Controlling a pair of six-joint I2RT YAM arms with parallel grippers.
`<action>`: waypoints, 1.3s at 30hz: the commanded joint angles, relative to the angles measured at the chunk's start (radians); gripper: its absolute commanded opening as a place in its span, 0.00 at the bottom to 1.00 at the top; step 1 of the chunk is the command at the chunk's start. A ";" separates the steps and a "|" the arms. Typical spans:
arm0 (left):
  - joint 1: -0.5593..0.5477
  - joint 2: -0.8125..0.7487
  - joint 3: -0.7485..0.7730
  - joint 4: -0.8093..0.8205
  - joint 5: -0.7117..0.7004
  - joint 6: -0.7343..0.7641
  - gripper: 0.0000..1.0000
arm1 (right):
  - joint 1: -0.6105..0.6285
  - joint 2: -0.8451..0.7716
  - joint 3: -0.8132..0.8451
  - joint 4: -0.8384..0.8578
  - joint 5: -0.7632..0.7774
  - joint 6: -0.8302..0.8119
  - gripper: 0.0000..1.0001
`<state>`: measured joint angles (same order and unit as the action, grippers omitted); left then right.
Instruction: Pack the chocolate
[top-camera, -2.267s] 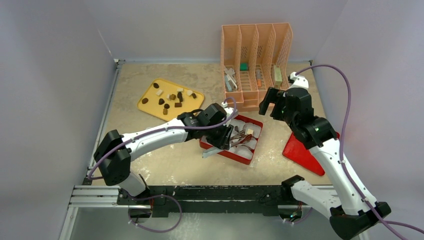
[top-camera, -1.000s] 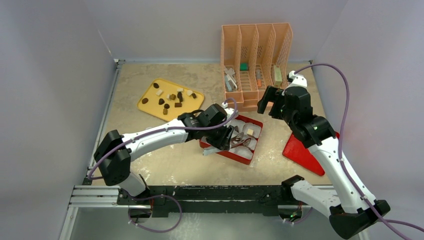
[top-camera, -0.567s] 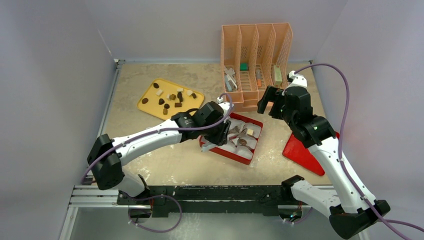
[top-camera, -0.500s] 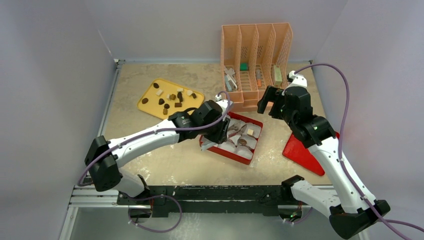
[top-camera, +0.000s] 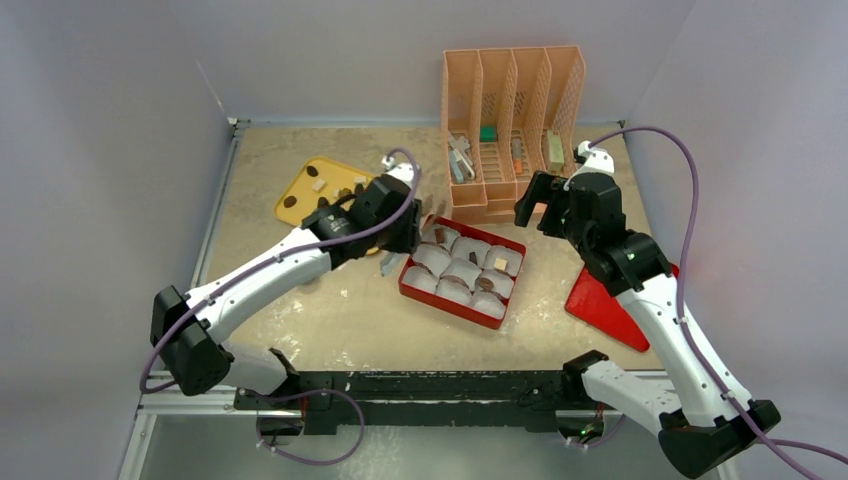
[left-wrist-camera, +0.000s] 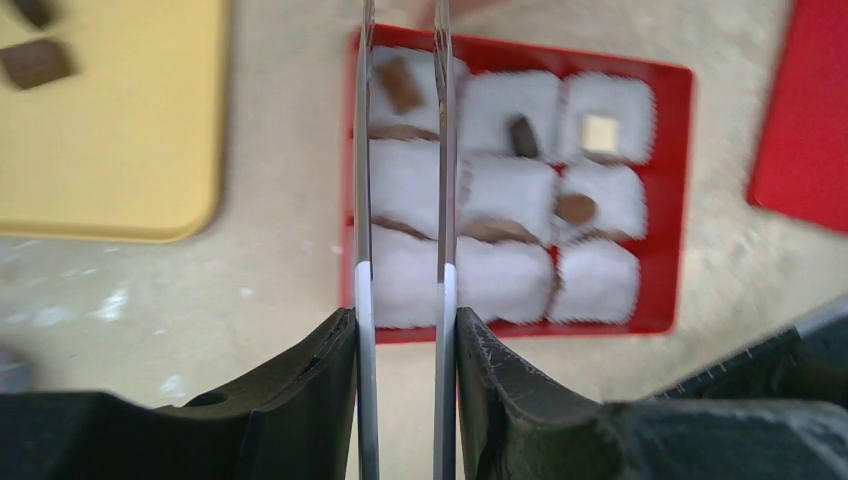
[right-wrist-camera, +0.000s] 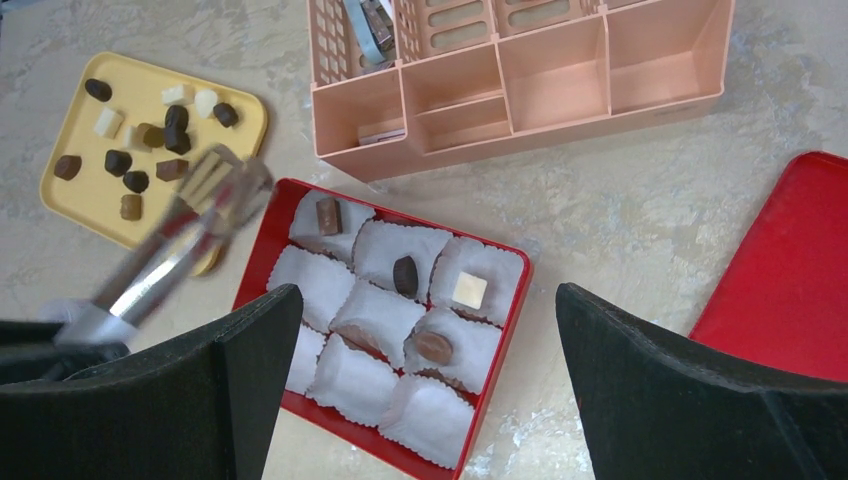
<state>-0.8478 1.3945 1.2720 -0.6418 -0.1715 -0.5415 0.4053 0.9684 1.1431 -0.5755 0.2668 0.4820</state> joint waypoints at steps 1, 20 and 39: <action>0.108 -0.050 0.036 -0.032 -0.092 -0.009 0.36 | -0.003 -0.022 -0.005 0.041 -0.006 -0.015 0.99; 0.284 0.168 0.092 0.016 -0.119 0.070 0.36 | -0.003 -0.051 -0.029 0.053 -0.003 -0.034 0.99; 0.362 0.329 0.153 0.101 -0.019 0.107 0.37 | -0.003 -0.051 -0.036 0.064 -0.014 -0.028 0.99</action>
<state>-0.4995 1.7149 1.3693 -0.5991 -0.2089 -0.4515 0.4053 0.9264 1.1049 -0.5610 0.2657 0.4637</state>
